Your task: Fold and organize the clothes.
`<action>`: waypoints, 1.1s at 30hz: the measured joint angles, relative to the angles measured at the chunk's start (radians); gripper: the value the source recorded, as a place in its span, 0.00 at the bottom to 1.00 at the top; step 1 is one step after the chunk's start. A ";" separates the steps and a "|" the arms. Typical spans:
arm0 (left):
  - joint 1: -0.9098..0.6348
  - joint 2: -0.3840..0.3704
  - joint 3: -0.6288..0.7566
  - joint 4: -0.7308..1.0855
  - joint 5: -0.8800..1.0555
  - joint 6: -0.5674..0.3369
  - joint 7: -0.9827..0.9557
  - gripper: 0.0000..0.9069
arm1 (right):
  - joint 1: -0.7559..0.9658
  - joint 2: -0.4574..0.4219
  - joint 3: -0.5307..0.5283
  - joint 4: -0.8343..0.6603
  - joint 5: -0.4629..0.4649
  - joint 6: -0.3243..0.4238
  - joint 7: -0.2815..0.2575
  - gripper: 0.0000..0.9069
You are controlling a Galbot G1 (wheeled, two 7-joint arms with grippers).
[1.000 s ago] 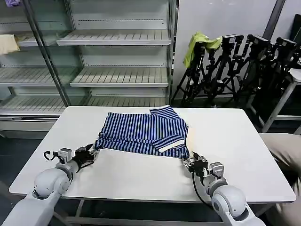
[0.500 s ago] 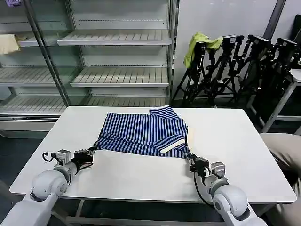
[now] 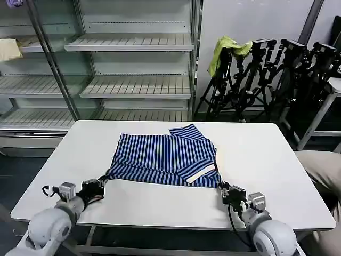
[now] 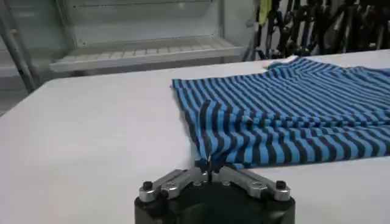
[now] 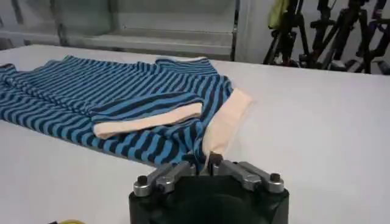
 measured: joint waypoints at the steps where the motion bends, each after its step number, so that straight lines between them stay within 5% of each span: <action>1: 0.022 -0.004 -0.010 -0.017 0.000 -0.002 0.001 0.01 | -0.020 0.001 0.011 0.013 -0.008 0.003 -0.004 0.00; 19: 0.335 -0.046 -0.173 -0.198 0.005 -0.031 0.015 0.02 | -0.288 0.026 0.156 0.179 -0.099 0.043 -0.067 0.00; 20: 0.340 -0.047 -0.175 -0.201 0.006 -0.032 0.015 1.00 | -0.292 0.029 0.156 0.181 -0.104 0.043 -0.068 1.00; 33: 0.368 -0.032 -0.228 -0.260 0.009 -0.034 0.014 1.00 | -0.312 0.024 0.187 0.203 -0.123 0.046 -0.108 1.00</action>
